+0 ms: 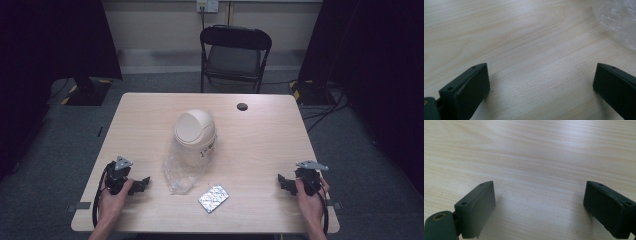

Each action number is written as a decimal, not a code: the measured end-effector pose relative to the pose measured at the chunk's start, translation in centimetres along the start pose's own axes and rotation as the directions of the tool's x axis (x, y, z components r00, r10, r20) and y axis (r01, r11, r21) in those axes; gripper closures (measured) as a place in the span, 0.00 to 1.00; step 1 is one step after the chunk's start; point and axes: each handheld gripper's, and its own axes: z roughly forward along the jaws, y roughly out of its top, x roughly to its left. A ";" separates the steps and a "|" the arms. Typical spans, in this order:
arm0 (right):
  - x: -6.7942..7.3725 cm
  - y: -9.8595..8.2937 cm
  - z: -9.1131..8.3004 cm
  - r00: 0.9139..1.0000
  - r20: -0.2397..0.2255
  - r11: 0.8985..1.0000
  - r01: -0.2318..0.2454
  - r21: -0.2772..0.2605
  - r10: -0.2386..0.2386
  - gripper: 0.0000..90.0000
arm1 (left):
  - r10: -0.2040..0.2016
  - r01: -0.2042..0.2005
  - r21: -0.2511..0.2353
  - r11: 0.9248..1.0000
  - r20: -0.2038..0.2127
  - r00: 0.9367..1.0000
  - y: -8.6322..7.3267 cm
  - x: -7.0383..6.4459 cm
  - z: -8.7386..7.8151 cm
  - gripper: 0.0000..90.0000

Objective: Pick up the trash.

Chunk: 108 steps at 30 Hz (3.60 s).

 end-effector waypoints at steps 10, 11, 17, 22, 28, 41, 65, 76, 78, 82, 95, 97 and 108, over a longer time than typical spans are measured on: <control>0.2 -0.2 -0.2 0.999 -0.033 1.000 0.029 0.000 -0.029 0.11 | 0.006 -0.006 -0.031 1.000 0.008 1.000 0.0 -0.3 -0.4 0.18; 0.2 -0.2 -0.2 0.999 -0.033 1.000 0.029 0.000 -0.029 0.11 | 0.006 -0.006 -0.031 1.000 0.008 1.000 0.0 -0.3 -0.4 0.19; 0.2 -0.2 -0.2 0.999 -0.033 1.000 0.028 0.000 -0.028 0.11 | -0.009 0.010 -0.035 0.999 0.034 0.999 0.0 -0.3 -0.9 0.19; 0.2 -0.2 -0.2 0.999 -0.032 1.000 0.029 -0.001 -0.029 0.11 | -0.022 0.028 -0.062 0.998 0.101 0.995 0.3 -0.6 -1.4 0.19; 0.3 -0.2 -0.2 0.999 -0.033 1.000 0.028 -0.001 -0.028 0.11 | 0.003 0.025 -0.140 0.990 0.192 0.981 1.8 -1.5 -2.5 0.19; 0.3 -0.2 -0.2 0.999 -0.033 1.000 0.028 -0.001 -0.028 0.11 | 0.045 0.025 -0.211 0.977 0.321 0.946 5.1 -3.4 -3.9 0.23; 0.2 -0.1 -0.1 0.999 -0.032 1.000 0.030 -0.001 -0.030 0.11 | 0.201 -0.108 -0.271 0.956 0.345 0.917 11.8 -7.4 -3.2 0.21; 0.3 -0.1 -0.1 0.999 -0.032 1.000 0.026 0.001 -0.026 0.11 | 0.299 -0.207 -0.286 0.936 0.330 0.895 15.1 -9.8 -2.8 0.21; 0.3 -0.1 -0.1 0.999 -0.032 1.000 0.026 0.001 -0.026 0.11 | 0.301 -0.214 -0.273 0.938 0.335 0.893 15.5 -10.1 -2.5 0.21; 0.3 -0.1 -0.1 0.999 -0.032 1.000 0.026 0.001 -0.026 0.11 | 0.304 -0.226 -0.255 0.940 0.331 0.893 16.0 -10.3 -1.7 0.20; 0.3 -0.1 -0.1 0.999 -0.032 1.000 0.026 0.001 -0.026 0.11 | 0.279 -0.215 -0.214 0.953 0.347 0.895 16.9 -10.2 1.0 0.19; 0.3 -0.1 -0.1 0.999 -0.031 1.000 0.026 0.001 -0.026 0.11 | 0.280 -0.215 -0.214 0.953 0.350 0.894 17.0 -10.3 1.5 0.19; 0.3 -0.1 -0.1 0.999 -0.032 1.000 0.027 0.001 -0.027 0.11 | 0.263 -0.202 -0.196 0.960 0.367 0.892 18.1 -10.2 3.0 0.20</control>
